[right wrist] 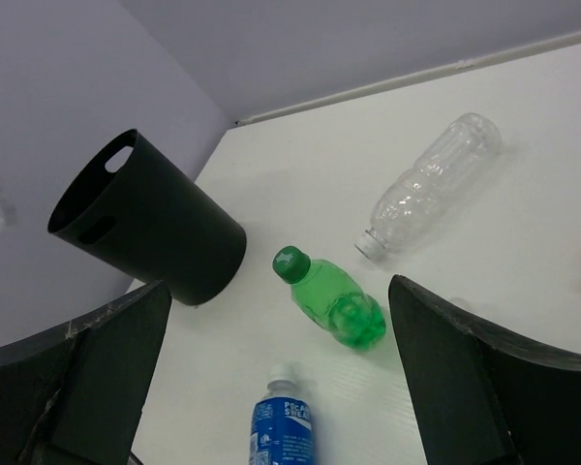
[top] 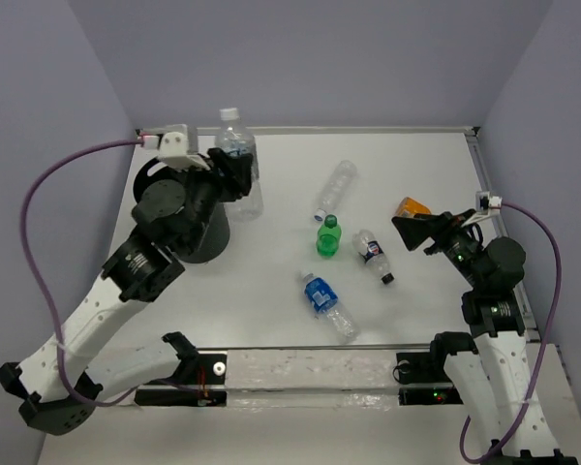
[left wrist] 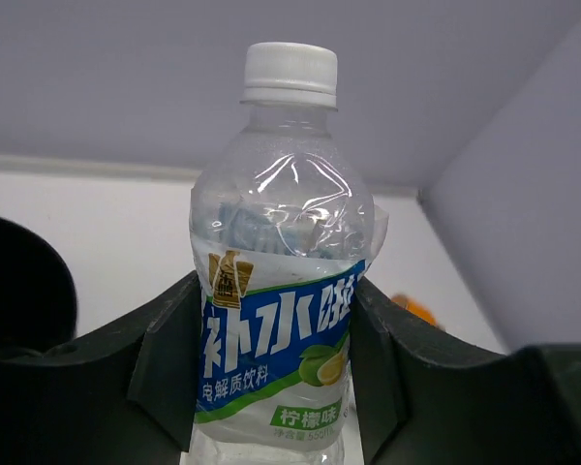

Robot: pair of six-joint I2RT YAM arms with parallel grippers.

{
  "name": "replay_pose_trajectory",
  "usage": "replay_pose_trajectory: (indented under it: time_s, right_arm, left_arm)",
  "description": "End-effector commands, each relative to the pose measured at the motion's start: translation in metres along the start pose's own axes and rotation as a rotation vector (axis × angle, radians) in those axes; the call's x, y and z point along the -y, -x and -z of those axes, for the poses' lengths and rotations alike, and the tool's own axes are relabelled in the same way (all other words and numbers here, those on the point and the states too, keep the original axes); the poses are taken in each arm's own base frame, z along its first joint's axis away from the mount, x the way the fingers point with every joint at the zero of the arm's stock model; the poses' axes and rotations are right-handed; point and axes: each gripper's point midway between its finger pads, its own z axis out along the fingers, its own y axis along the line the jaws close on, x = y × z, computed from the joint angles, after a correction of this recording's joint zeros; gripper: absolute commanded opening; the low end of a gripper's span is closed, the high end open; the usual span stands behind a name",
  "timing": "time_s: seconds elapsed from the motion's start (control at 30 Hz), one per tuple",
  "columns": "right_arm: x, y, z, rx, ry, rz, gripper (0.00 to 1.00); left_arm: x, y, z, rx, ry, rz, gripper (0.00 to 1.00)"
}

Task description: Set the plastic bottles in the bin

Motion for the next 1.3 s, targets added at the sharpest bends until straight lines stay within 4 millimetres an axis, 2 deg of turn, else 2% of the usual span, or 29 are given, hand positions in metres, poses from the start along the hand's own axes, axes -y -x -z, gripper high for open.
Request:
replay_pose_trajectory:
  time_s: [0.0,0.03,0.07,0.1,0.13,0.2,0.23,0.43,0.53,0.57,0.7,0.77,0.8,0.83,0.93,1.1,1.13,1.23,1.27]
  right_arm:
    - [-0.017,0.008,0.001,0.041,0.096,0.050,1.00]
    - [-0.015,0.003,0.001,0.032,0.103,0.047,1.00]
    - [-0.020,0.002,0.000,0.028,0.140,0.056,1.00]
    - [-0.019,0.001,-0.001,0.029,0.141,0.052,1.00]
    - [-0.023,-0.003,-0.001,0.012,0.167,0.048,1.00]
    - [-0.024,-0.009,-0.003,-0.009,0.183,0.041,0.99]
    - [-0.022,-0.010,-0.004,-0.018,0.178,0.039,0.99]
    - [-0.027,-0.025,-0.006,-0.060,0.195,0.044,0.99]
    - [-0.029,-0.030,-0.007,-0.078,0.196,0.051,0.99]
    - [-0.031,-0.030,-0.007,-0.077,0.202,0.055,0.99]
    - [-0.035,-0.031,-0.009,-0.083,0.207,0.062,0.98]
    - [-0.041,-0.033,-0.010,-0.094,0.231,0.063,0.97]
    - [-0.044,-0.035,-0.010,-0.106,0.247,0.065,0.97]
    - [-0.047,-0.036,-0.010,-0.111,0.256,0.067,0.97]
    - [-0.054,-0.043,-0.012,-0.135,0.271,0.071,0.97]
    - [-0.065,-0.049,-0.014,-0.166,0.278,0.106,0.97]
    - [-0.069,-0.053,-0.014,-0.184,0.288,0.117,0.97]
    - [-0.074,-0.059,-0.013,-0.222,0.285,0.132,0.96]
    - [-0.080,-0.067,-0.012,-0.251,0.302,0.134,0.96]
  left_arm:
    - [-0.045,0.095,0.009,0.338,0.238,-0.032,0.47]
    - [-0.056,0.106,0.009,0.376,0.278,-0.032,0.48]
    - [-0.076,0.123,0.006,0.441,0.334,-0.028,0.48]
    - [-0.075,0.120,0.004,0.434,0.325,-0.036,0.48]
    - [-0.100,0.130,-0.001,0.484,0.386,-0.040,0.50]
    - [-0.125,0.137,-0.012,0.529,0.466,-0.041,0.52]
    - [-0.145,0.140,-0.013,0.539,0.531,-0.058,0.52]
    - [-0.190,0.135,-0.031,0.558,0.677,-0.114,0.52]
    - [-0.203,0.123,-0.040,0.544,0.691,-0.132,0.52]
    - [-0.209,0.108,-0.043,0.519,0.701,-0.140,0.52]
    - [-0.217,0.081,-0.045,0.495,0.694,-0.136,0.57]
    - [-0.225,0.067,-0.044,0.465,0.720,-0.153,0.76]
    - [-0.226,0.065,-0.043,0.457,0.722,-0.161,0.91]
    - [-0.226,0.063,-0.041,0.454,0.720,-0.167,0.98]
    - [-0.221,0.064,-0.035,0.457,0.691,-0.165,0.99]
    - [-0.198,0.085,-0.023,0.454,0.602,-0.114,0.99]
    - [-0.188,0.095,-0.021,0.472,0.562,-0.074,0.99]
    - [-0.172,0.097,-0.008,0.430,0.490,-0.032,0.99]
    - [-0.158,0.096,-0.008,0.413,0.415,-0.027,0.99]
